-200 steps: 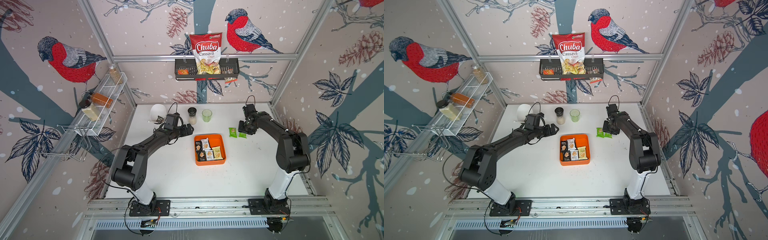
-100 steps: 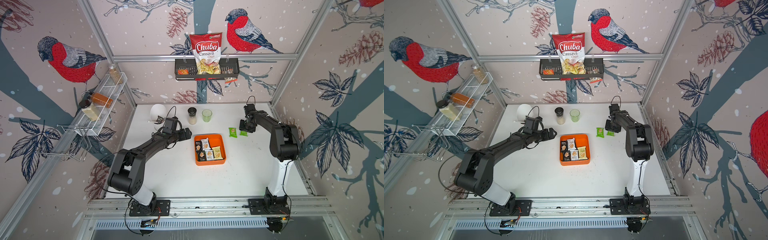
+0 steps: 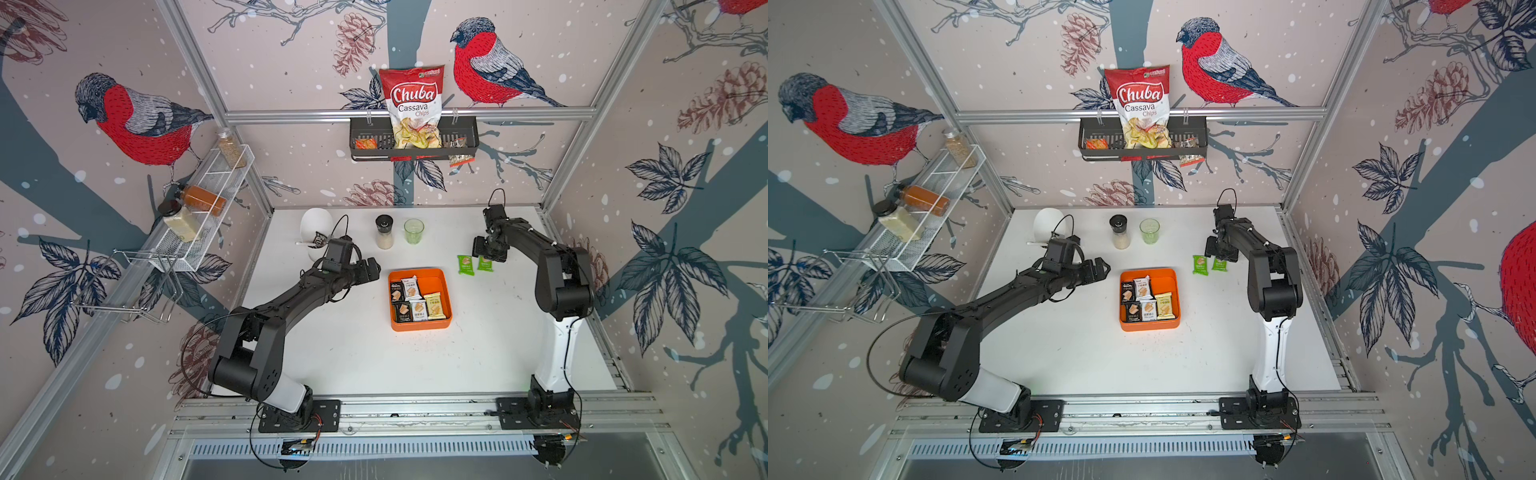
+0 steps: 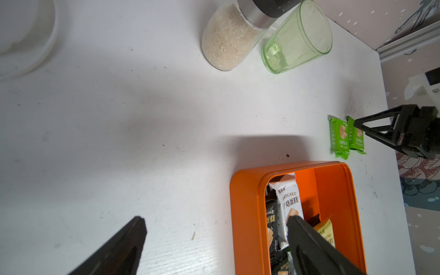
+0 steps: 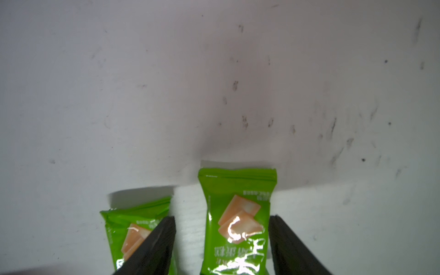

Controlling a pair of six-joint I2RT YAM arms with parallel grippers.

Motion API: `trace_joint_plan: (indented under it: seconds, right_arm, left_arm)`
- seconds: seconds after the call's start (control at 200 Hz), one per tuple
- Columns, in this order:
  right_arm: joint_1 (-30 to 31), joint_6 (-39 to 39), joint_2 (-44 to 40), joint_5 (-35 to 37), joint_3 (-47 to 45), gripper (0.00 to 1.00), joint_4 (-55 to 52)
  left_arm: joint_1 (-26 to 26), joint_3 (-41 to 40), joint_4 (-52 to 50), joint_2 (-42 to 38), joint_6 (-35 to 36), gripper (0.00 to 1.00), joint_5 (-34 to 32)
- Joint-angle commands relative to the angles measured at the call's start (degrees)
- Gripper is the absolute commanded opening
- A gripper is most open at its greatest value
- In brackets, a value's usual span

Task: Take the cookies out of the storage box
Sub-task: Place the cookie at the center of the board, then pick up the cookie from the storage box.

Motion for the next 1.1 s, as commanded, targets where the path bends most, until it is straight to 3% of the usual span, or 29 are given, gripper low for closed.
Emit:
trace_joint_plan:
  seconds: [0.0,0.545,0.635,1.096]
  right_arm:
    - [2.26,0.27,-2.57,1.89,0.28,0.68,-1.79]
    - [22.15,8.34,-14.14,-0.81,-3.96,0.62,-4.66]
    - [24.53,8.92,-16.0,-3.49,-6.46,0.61,-5.32]
    - [35.06,14.41,-19.55,-3.18,-16.84,0.59,-6.74]
  left_arm:
    - [0.02,-0.4,-0.08,-0.91,0.8,0.96,-0.35]
    - [0.3,1.11,0.88,2.15,1.91,0.96,2.62]
    - [0.23,1.31,1.4,2.84,1.05,0.96,3.34]
    - [0.31,-2.66,3.34,1.0,-1.28,0.96,2.76]
